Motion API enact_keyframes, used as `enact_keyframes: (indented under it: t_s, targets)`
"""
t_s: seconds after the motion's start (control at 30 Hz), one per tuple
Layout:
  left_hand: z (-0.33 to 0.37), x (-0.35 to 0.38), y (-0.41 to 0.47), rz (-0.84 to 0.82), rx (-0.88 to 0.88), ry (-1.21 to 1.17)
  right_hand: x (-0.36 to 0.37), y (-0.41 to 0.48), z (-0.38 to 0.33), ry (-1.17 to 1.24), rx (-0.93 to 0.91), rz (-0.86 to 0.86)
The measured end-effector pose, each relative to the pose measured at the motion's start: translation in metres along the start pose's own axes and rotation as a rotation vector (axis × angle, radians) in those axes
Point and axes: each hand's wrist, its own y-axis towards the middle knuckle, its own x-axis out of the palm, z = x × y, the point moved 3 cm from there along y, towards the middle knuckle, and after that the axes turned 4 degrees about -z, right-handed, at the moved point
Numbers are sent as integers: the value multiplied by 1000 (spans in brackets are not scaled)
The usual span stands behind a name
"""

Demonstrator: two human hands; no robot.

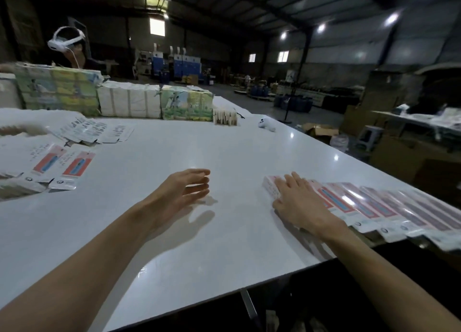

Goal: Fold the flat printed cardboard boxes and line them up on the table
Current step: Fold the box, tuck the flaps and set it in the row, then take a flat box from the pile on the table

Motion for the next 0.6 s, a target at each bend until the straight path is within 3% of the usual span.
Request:
enact_keyframes:
  t_s: [0.33,0.5,0.6]
  targets:
    - [0,1,-5,-31,-17,64,-10,-13,22,-111,70,75]
    - [1,2,-7,-12,28,136,-23,20,-49,-31,-150,218]
    - [5,-2,-8,100,96,260,-29,47,-109,36,-285,295]
